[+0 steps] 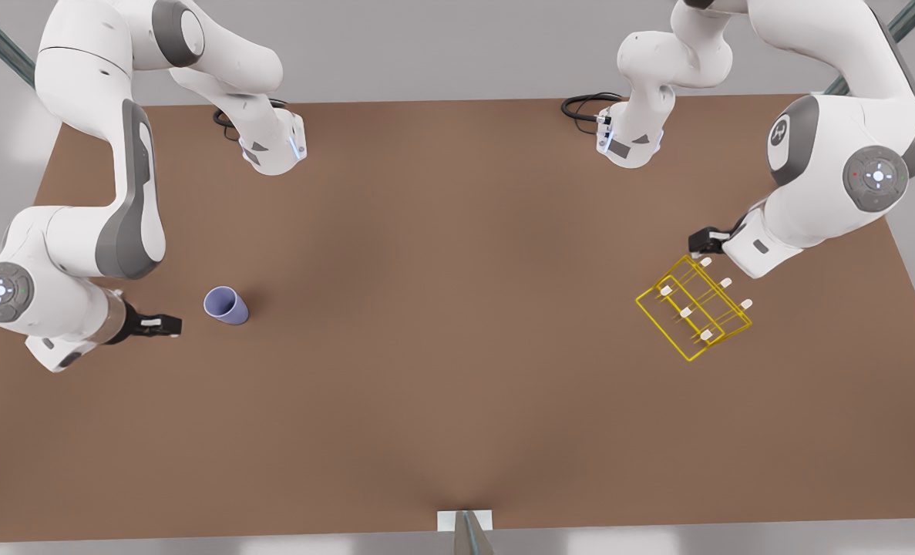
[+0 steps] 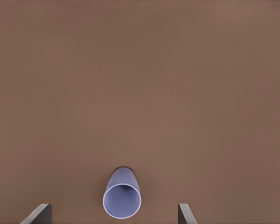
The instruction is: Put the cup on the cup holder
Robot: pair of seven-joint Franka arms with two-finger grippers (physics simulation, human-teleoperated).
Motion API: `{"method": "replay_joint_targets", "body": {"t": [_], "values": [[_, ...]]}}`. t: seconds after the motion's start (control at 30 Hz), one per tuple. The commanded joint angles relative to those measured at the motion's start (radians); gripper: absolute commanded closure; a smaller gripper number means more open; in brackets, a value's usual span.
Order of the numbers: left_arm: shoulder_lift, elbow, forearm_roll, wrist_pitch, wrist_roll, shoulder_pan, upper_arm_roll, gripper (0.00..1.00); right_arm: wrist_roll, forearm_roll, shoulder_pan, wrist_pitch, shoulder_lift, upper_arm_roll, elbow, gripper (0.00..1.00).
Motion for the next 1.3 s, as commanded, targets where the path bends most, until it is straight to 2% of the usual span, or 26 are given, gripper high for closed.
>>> {"method": "replay_joint_targets", "body": {"t": [0.0, 0.1, 0.17, 0.23, 0.27, 0.43, 0.57, 0.8, 1.17, 1.2, 1.23, 1.27], "values": [[-0.001, -0.006, 0.004, 0.054, 0.044, 0.0, 0.0, 0.0, -0.006, -0.001, 0.001, 0.078, -0.003, 0.0, 0.003, 0.0], [0.064, 0.005, 0.005, 0.063, 0.035, 0.009, 0.002, 0.0, 0.001, 0.002, 0.009, 0.076, -0.018, 0.002, -0.007, 0.0], [0.064, 0.005, 0.001, 0.055, 0.032, 0.011, 0.016, 0.0, 0.051, 0.033, 0.016, 0.138, -0.11, 0.011, -0.168, 0.0], [0.064, -0.007, -0.012, 0.052, 0.03, 0.011, 0.011, 0.0, 0.068, 0.093, 0.012, 0.279, -0.162, 0.034, -0.352, 0.0], [0.06, -0.007, -0.013, 0.048, 0.03, 0.011, 0.011, 0.0, 0.068, 0.094, 0.003, 0.319, -0.165, 0.066, -0.394, 0.0], [0.057, -0.007, -0.007, 0.011, 0.036, 0.011, 0.014, 0.0, 0.06, 0.094, -0.023, 0.355, -0.156, 0.066, -0.504, 0.0], [0.053, -0.006, -0.004, -0.001, 0.036, 0.011, 0.014, 0.0, 0.051, 0.096, -0.022, 0.454, -0.2, 0.068, -0.665, 0.0], [0.071, -0.007, -0.002, -0.001, 0.033, 0.011, 0.014, 0.0, 0.05, 0.094, -0.03, 0.469, -0.19, 0.08, -0.757, 0.0], [0.074, -0.007, -0.001, -0.007, 0.035, 0.011, 0.014, 0.0, 0.051, 0.083, -0.028, 0.629, -0.098, 0.054, -0.813, 0.0], [0.076, -0.009, -0.001, -0.007, 0.035, 0.011, 0.014, 0.0, 0.051, 0.082, -0.028, 0.63, -0.087, 0.035, -0.813, 0.05], [0.076, -0.007, -0.001, -0.007, 0.035, 0.011, 0.012, 0.0, 0.051, 0.082, -0.028, 0.63, -0.084, 0.035, -0.813, 0.16], [0.076, -0.007, -0.001, -0.007, 0.035, 0.011, 0.014, 0.0, 0.051, 0.082, -0.028, 0.629, -0.079, 0.035, -0.813, 0.42]]}}
